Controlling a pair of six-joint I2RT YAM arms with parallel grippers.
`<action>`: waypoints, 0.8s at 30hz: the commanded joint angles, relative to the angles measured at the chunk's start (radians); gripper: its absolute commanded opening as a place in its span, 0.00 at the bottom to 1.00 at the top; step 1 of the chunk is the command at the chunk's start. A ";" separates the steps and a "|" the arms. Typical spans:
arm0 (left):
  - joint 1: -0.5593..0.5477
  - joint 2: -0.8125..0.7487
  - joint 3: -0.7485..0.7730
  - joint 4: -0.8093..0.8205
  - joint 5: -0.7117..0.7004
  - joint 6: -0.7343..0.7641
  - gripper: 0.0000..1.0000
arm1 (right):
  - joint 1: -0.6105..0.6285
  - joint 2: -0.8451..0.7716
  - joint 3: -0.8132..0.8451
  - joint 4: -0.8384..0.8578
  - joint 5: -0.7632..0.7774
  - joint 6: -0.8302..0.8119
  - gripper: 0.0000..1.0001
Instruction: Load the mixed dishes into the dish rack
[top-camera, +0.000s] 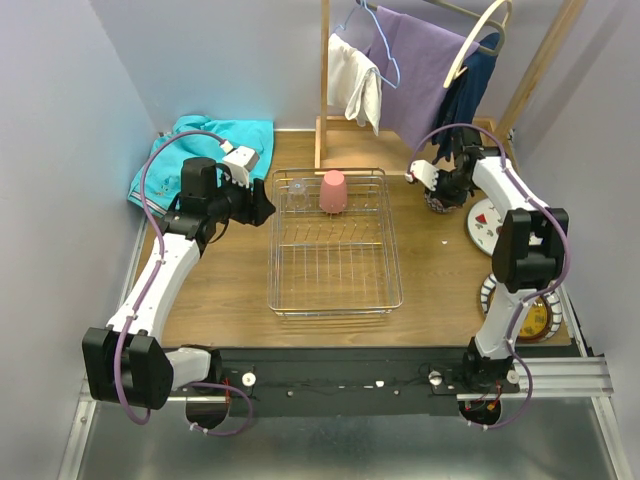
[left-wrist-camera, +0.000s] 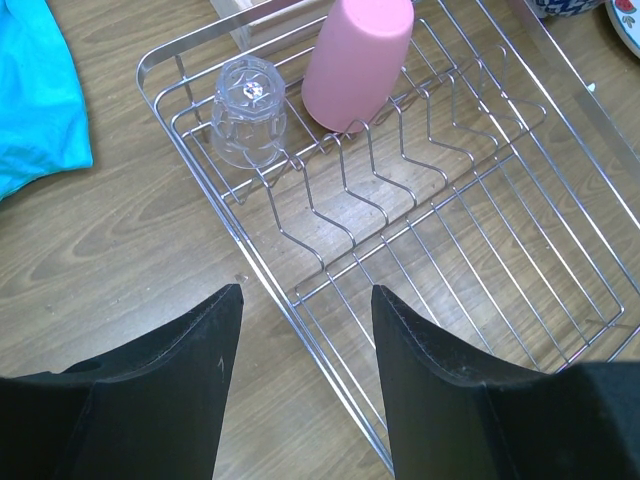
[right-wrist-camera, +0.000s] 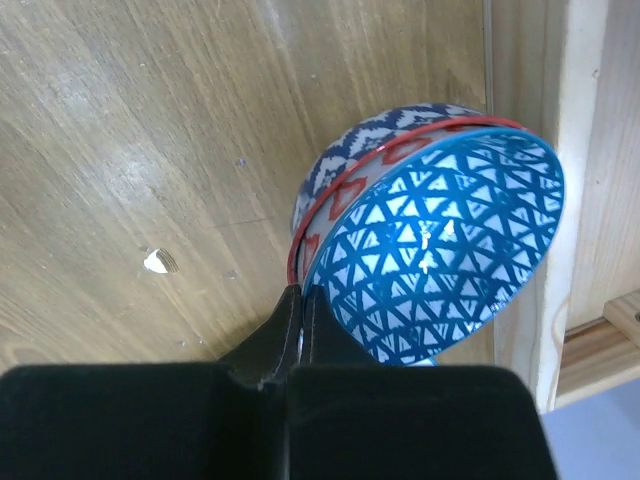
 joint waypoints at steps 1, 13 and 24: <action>0.007 -0.014 -0.013 0.016 0.007 -0.004 0.63 | -0.004 -0.050 0.009 -0.040 0.031 0.003 0.01; 0.007 -0.032 -0.020 0.033 0.024 -0.023 0.63 | 0.010 -0.130 -0.005 0.041 0.078 0.126 0.01; 0.007 -0.046 -0.018 0.060 0.032 -0.044 0.63 | 0.100 -0.311 0.006 -0.117 0.032 0.202 0.01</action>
